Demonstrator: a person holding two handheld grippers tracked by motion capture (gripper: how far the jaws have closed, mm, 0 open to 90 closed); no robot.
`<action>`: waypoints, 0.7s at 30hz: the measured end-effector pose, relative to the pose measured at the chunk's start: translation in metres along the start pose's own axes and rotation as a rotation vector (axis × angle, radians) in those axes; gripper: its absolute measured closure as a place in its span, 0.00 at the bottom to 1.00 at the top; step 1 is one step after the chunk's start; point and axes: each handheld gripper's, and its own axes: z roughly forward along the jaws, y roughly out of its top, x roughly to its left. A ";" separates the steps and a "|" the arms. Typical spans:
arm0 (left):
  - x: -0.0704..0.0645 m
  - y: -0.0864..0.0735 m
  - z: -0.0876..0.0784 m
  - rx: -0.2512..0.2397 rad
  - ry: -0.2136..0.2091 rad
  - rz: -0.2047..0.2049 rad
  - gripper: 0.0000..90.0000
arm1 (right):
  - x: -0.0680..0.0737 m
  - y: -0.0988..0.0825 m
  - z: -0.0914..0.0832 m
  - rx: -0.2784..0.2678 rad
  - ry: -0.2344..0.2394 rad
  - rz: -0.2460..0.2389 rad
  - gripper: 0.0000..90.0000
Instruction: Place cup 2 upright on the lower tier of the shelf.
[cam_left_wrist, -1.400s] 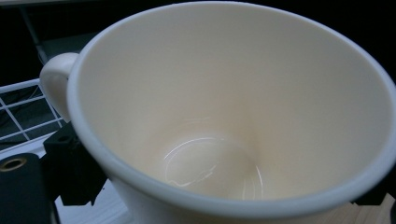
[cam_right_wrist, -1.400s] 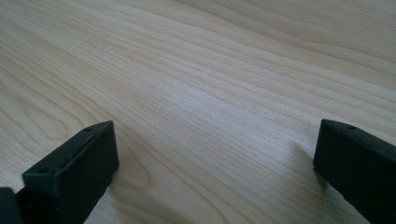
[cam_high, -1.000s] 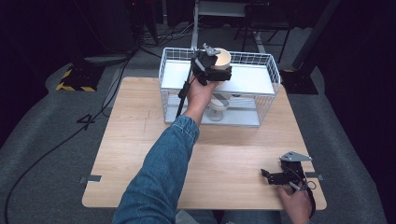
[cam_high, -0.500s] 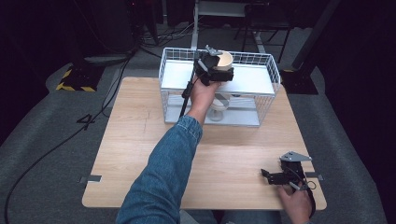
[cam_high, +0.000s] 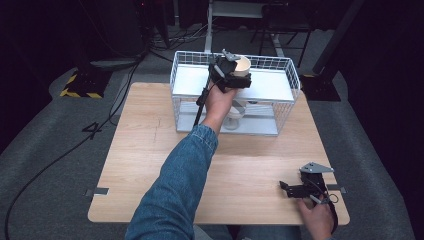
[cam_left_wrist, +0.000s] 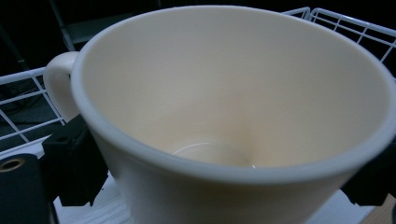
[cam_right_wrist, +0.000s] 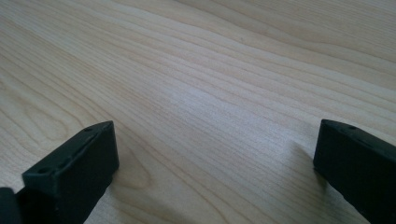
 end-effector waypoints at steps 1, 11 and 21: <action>0.000 0.000 0.000 0.000 0.001 0.000 0.09 | 0.000 0.000 0.000 0.000 0.000 0.000 0.00; -0.001 0.002 -0.006 -0.016 0.014 -0.008 0.00 | 0.000 0.000 0.000 0.000 0.000 0.000 0.00; 0.002 -0.004 -0.021 -0.032 -0.006 -0.018 0.00 | 0.000 0.000 0.000 -0.002 0.000 -0.004 0.00</action>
